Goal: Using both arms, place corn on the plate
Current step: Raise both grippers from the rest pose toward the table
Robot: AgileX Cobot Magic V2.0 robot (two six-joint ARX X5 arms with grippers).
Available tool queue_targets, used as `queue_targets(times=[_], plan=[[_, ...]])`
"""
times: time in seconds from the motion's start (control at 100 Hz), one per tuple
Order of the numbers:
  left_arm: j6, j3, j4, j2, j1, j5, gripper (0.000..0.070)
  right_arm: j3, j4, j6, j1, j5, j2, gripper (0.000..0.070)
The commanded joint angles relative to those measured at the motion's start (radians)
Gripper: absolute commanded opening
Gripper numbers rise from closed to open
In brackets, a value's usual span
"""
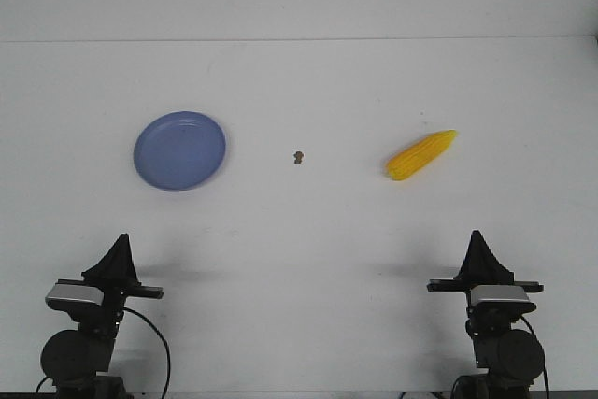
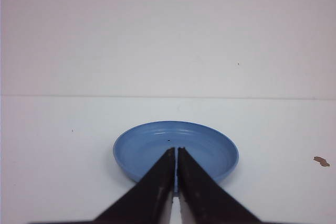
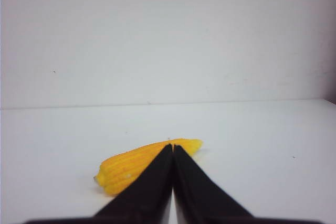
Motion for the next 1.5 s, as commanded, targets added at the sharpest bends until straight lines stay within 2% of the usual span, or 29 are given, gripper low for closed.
queue_targets(times=[0.0, 0.84, 1.11, 1.17, 1.26, 1.37, 1.49], plan=[[-0.003, -0.02, 0.01, -0.002, 0.0, -0.005, 0.0012, -0.003, 0.01, 0.0, 0.0, -0.002, 0.0, 0.0003], [0.005, -0.01, 0.008, -0.002, 0.0, -0.006, 0.0012, -0.003, 0.034, 0.009, 0.001, -0.008, 0.0, 0.0003], [0.005, 0.133, -0.181, 0.008, 0.0, -0.01, 0.0012, 0.037, 0.096, 0.023, 0.001, -0.013, 0.0, 0.0003], [-0.005, 0.177, -0.221, 0.023, 0.0, -0.029, 0.0012, 0.072, 0.071, 0.023, 0.001, -0.013, 0.0, 0.0003], [-0.066, 0.241, -0.227, 0.06, 0.0, -0.06, 0.0012, 0.136, -0.01, 0.023, 0.001, -0.013, 0.002, 0.0003], [-0.098, 0.344, -0.255, 0.142, 0.0, -0.076, 0.0012, 0.238, -0.174, 0.023, 0.001, -0.012, 0.027, 0.0003], [-0.098, 0.495, -0.351, 0.273, 0.0, -0.076, 0.0012, 0.375, -0.376, 0.023, 0.001, -0.013, 0.1, 0.0004]])
